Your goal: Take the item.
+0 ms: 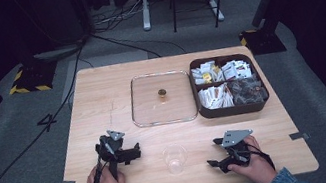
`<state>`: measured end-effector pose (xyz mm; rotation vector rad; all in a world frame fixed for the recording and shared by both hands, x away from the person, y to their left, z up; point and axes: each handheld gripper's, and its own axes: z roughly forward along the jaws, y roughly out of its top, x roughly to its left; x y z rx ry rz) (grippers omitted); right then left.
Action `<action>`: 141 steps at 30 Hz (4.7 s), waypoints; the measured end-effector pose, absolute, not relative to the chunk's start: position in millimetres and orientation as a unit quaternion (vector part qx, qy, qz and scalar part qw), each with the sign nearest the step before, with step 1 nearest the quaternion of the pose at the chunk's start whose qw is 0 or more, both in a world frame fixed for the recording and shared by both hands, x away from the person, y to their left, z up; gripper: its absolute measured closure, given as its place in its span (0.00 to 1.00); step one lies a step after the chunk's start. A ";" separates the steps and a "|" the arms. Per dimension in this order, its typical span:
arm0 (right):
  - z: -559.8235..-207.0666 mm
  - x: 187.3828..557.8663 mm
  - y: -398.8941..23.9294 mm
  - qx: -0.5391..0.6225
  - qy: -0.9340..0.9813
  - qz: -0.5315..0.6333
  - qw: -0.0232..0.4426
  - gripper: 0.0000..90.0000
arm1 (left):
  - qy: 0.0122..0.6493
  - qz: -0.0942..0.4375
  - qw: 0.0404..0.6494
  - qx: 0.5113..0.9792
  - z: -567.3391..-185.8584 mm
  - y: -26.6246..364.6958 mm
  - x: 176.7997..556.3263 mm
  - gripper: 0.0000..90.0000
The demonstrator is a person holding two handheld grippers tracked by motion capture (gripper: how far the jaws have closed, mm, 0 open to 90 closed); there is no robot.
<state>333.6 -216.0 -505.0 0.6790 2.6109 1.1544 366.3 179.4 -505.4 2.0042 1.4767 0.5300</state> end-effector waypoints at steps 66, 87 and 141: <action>-408.5 346.2 -202.2 0.241 0.820 0.503 0.129 0.22 | 0.557 0.200 0.292 0.751 -505.2 178.4 367.0 0.00; -392.1 381.6 -224.3 0.261 0.804 0.512 0.154 0.23 | 0.560 0.199 0.293 0.749 -505.4 178.0 365.0 0.00; -430.0 472.8 -354.0 0.430 0.775 0.394 0.245 0.39 | 0.561 0.198 0.293 0.749 -505.3 177.9 364.9 0.00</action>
